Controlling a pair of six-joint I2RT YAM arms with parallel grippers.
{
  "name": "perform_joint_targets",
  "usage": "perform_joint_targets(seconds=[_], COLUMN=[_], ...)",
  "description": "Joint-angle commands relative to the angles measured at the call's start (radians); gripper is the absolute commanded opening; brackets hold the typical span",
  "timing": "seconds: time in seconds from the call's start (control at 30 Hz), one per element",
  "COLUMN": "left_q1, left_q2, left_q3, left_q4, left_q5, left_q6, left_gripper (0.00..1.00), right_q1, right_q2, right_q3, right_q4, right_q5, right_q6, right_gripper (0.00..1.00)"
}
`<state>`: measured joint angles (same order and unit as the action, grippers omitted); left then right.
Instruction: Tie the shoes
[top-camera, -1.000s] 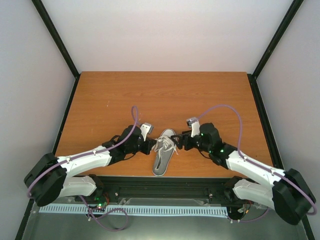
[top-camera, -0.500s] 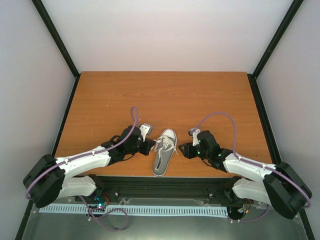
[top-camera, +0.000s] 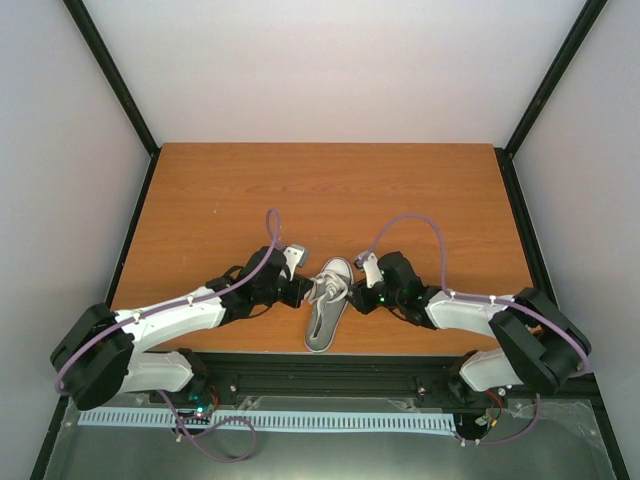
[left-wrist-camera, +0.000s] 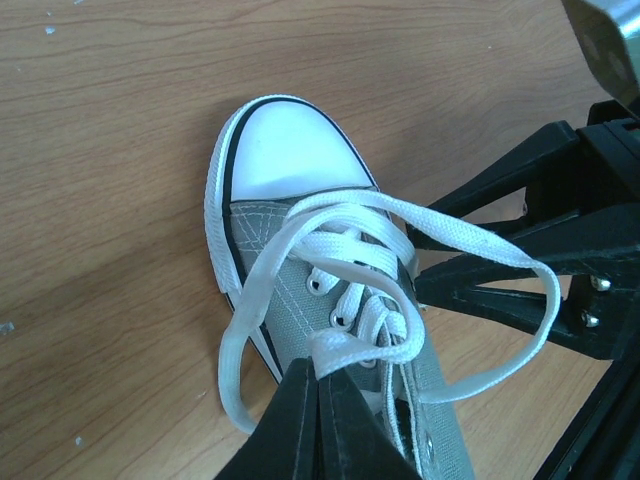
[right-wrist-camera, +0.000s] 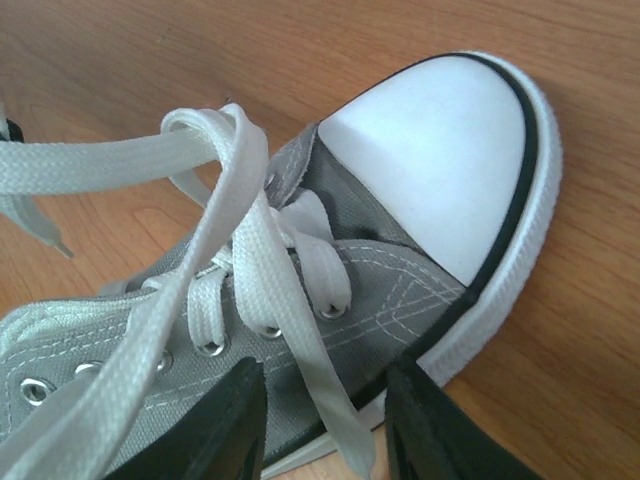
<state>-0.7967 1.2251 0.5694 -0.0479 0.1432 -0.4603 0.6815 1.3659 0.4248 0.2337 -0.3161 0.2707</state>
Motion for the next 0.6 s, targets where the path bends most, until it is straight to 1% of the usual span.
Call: perform_joint_targets(seconds=[0.0, 0.07, 0.17, 0.2, 0.3, 0.33, 0.47, 0.57], left_q1=[-0.002, -0.002, -0.002, -0.002, 0.017, 0.028, 0.109, 0.151], left_q2=[0.012, 0.013, 0.009, 0.005, -0.021, -0.036, -0.099, -0.144], left_q3=[0.046, 0.046, 0.045, 0.044, 0.034, 0.026, -0.024, -0.047], left_q4=[-0.013, -0.013, -0.014, -0.015, -0.062, -0.090, -0.162, -0.244], left_q5=[0.010, 0.010, 0.005, -0.005, -0.088, -0.114, -0.086, -0.077], left_q6=[-0.008, -0.009, -0.014, -0.020, -0.078, -0.101, -0.173, -0.190], left_gripper=[0.01, 0.01, 0.01, 0.01, 0.01, 0.01, 0.01, 0.01], right_q1=[0.006, 0.006, 0.006, 0.006, 0.006, 0.006, -0.005, -0.046], right_q2=[0.051, 0.065, 0.067, 0.059, 0.004, -0.041, -0.216, -0.353], right_q3=[0.037, 0.042, 0.039, 0.037, 0.041, 0.040, 0.012, -0.023], right_q4=[0.056, 0.064, 0.071, 0.066, -0.015, -0.078, -0.291, -0.428], right_q5=[-0.041, -0.047, -0.037, -0.021, 0.069, 0.132, 0.301, 0.361], right_q6=[-0.043, -0.044, -0.031, -0.023, 0.039, 0.073, 0.205, 0.276], right_gripper=[0.30, 0.24, 0.05, 0.03, 0.03, 0.03, 0.03, 0.03])
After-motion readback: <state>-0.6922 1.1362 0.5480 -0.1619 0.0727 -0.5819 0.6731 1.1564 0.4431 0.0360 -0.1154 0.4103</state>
